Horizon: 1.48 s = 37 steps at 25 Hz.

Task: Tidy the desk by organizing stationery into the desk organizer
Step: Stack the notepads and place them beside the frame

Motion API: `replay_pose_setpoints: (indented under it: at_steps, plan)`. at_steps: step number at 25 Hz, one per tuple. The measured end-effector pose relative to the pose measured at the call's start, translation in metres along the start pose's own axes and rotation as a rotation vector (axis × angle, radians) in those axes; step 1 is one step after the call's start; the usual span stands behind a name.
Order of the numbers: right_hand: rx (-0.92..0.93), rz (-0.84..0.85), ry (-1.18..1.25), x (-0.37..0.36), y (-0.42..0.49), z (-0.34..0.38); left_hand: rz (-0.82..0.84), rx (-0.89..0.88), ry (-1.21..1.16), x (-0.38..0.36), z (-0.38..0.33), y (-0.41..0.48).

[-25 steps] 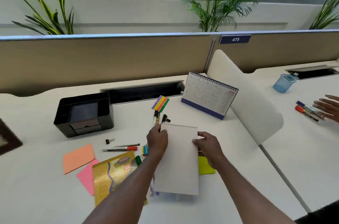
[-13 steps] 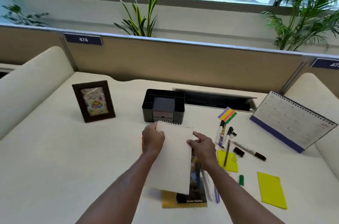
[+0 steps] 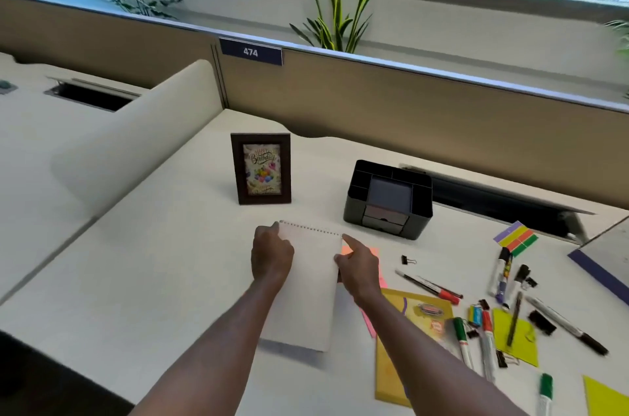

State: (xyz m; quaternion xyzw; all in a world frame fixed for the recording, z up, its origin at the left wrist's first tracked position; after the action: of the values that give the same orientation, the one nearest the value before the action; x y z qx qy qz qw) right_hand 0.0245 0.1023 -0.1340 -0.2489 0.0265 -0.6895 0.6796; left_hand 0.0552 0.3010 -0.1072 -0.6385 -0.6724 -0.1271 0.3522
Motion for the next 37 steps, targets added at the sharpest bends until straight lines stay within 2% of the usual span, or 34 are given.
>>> replay_pose_setpoints:
  at_steps: [6,18,23,29,33,37]
  plan:
    - [-0.027,0.020,-0.056,-0.034,0.030,0.014,-0.002,0.011,0.051,0.014,0.019,0.025]
    - [-0.072,0.048,-0.545,-0.064,0.051,0.018,0.150,-0.077,0.098,-0.006,0.035,0.053]
    - [0.004,0.036,-0.656,-0.067,0.044,0.028,0.185,-0.082,0.128,-0.019,0.029,0.046]
    - [0.140,-0.181,-0.740,-0.022,0.016,0.024,0.199,-0.162,0.100,-0.050,-0.005,0.020]
    - [0.101,-0.240,-0.740,0.033,-0.008,-0.003,0.233,-0.229,0.115,-0.091,-0.037,-0.017]
    - [0.021,-0.226,-0.738,0.084,-0.032,-0.037,0.285,-0.236,0.106,-0.133,-0.051,-0.057]
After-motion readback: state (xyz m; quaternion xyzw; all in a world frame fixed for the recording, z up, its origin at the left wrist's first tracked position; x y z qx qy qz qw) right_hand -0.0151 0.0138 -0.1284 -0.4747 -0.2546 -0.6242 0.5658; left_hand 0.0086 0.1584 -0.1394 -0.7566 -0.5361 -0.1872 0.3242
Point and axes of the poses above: each hand's wrist, its own y-axis towards the middle knuckle, its own x-axis out of the back of the hand, z = x × y, the point moved 6 cm from there along y, towards the middle knuckle, and after that the axes turned 14 degrees about z, right-handed, at the moved point
